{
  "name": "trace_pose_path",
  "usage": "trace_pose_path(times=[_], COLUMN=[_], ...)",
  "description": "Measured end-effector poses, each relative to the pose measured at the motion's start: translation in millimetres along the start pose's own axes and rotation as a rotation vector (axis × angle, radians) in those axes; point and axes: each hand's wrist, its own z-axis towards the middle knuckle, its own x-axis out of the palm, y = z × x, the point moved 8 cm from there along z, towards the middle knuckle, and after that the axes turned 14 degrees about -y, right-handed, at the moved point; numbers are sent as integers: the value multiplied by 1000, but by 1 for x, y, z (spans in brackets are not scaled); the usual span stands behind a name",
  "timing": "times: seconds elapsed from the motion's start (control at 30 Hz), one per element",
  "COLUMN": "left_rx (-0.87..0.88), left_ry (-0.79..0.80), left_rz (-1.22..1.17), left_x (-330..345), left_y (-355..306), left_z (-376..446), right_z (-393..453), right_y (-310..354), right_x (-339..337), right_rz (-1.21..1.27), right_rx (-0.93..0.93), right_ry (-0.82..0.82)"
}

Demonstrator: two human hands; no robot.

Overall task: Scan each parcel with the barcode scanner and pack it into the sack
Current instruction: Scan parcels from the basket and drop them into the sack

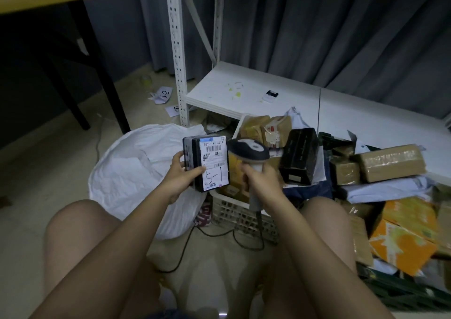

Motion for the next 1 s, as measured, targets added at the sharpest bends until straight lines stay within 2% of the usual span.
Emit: trace_pose_path(times=[0.17, 0.27, 0.47, 1.0], left_rx=[24, 43, 59, 54], left_ry=[5, 2, -6, -12], left_rz=[-38, -47, -61, -69], left_x=[-4, -4, 0, -11], left_y=[5, 4, 2, 7], left_z=[8, 9, 8, 11], right_z=[-29, -38, -36, -32], right_y=[-2, 3, -1, 0], right_x=[4, -1, -5, 9], right_rz=[-30, -6, -10, -12], right_rx=[-96, -135, -99, -115], right_ry=[123, 98, 28, 73])
